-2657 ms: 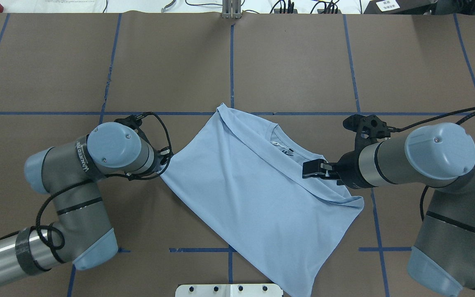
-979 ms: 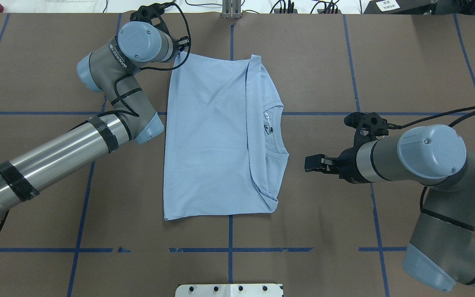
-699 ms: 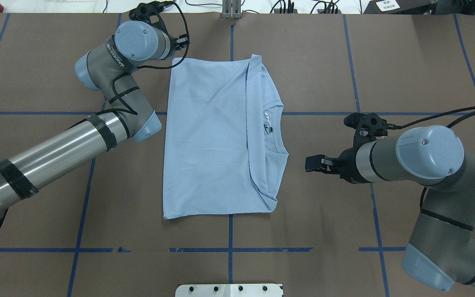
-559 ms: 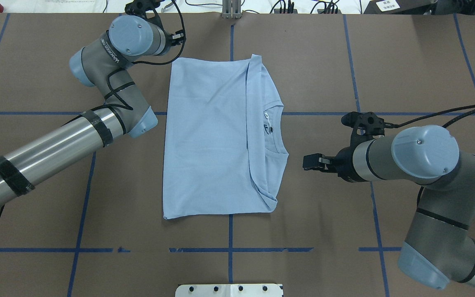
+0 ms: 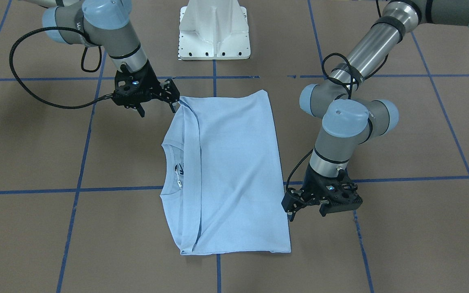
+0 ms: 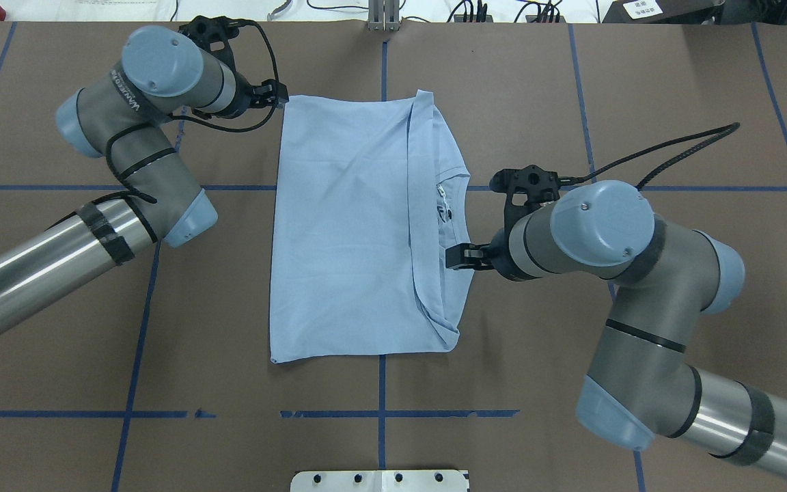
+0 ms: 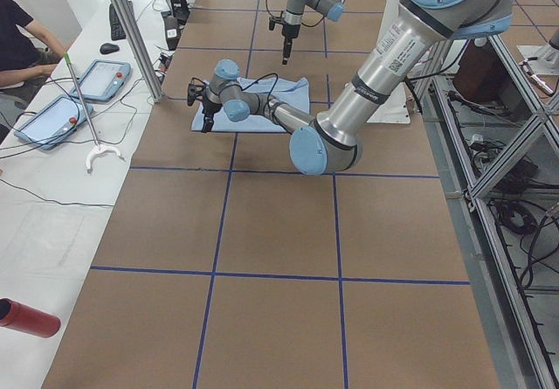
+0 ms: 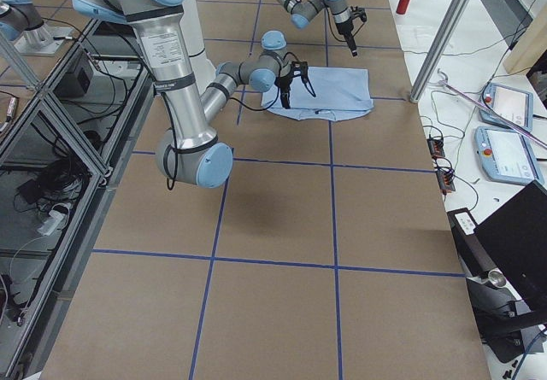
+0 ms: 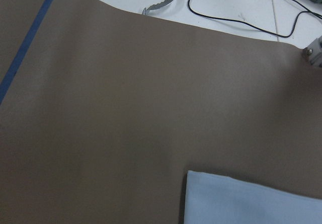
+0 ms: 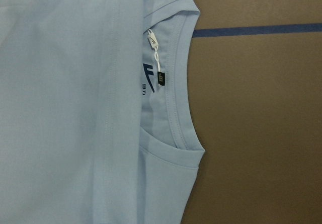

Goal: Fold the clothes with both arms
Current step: 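Move the right gripper onto the folded edge near the collar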

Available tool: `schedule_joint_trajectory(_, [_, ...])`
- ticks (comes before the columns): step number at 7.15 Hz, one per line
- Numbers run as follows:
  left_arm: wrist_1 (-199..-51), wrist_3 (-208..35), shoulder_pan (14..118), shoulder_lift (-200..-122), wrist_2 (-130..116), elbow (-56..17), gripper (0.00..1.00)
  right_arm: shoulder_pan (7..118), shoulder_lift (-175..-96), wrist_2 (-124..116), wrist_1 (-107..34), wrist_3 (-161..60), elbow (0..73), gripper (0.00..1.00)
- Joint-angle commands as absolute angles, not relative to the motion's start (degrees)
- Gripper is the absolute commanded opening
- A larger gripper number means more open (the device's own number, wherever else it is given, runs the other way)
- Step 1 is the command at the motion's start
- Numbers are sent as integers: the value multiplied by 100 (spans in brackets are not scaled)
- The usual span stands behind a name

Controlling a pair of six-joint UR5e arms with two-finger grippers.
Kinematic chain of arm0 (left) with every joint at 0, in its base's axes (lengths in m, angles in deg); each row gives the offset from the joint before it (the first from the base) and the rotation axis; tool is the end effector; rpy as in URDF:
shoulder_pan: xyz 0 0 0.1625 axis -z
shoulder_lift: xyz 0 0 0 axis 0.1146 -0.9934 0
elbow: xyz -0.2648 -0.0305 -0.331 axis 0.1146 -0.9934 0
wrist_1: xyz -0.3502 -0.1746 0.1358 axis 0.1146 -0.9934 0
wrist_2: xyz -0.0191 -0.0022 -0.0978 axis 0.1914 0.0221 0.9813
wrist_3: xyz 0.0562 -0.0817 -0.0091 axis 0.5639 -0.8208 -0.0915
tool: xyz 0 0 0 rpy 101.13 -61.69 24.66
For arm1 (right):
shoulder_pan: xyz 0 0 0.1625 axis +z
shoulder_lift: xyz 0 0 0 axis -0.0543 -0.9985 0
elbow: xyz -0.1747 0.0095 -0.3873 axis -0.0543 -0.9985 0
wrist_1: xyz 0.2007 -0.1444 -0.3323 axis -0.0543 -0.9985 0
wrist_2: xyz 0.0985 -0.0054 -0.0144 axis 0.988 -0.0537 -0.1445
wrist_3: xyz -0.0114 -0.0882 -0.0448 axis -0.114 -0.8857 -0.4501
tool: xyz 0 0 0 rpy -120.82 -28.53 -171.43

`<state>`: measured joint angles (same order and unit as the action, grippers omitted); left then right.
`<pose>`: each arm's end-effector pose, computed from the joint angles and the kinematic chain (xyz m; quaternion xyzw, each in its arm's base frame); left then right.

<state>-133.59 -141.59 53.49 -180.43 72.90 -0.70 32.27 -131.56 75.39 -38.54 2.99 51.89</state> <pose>0.4436 -0.6407 0.3208 0.1858 0.4359 -0.1573 0.8664 -0.4701 -0.3904 0.2637 0.0981 -0.4470 0.0220 0.8889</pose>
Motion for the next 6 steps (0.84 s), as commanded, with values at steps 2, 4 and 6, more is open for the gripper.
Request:
schedule_joint_trajectory(2, [-13000,-14147,5334,-17499,7587,-1068,100,2564,-12695,6798,-3943,-1048,4812,100])
schedule_joint_trajectory(4, [-13008,-14147,5325,-17473,7596,-1068,100,2431,-12668,6708,-3951,-2008,4803,100])
schedule_joint_trajectory(6, [-13017,-14147,5325,-17464,7596,-1068,100,2368,-12642,6603,-3873,-2092,4611,93])
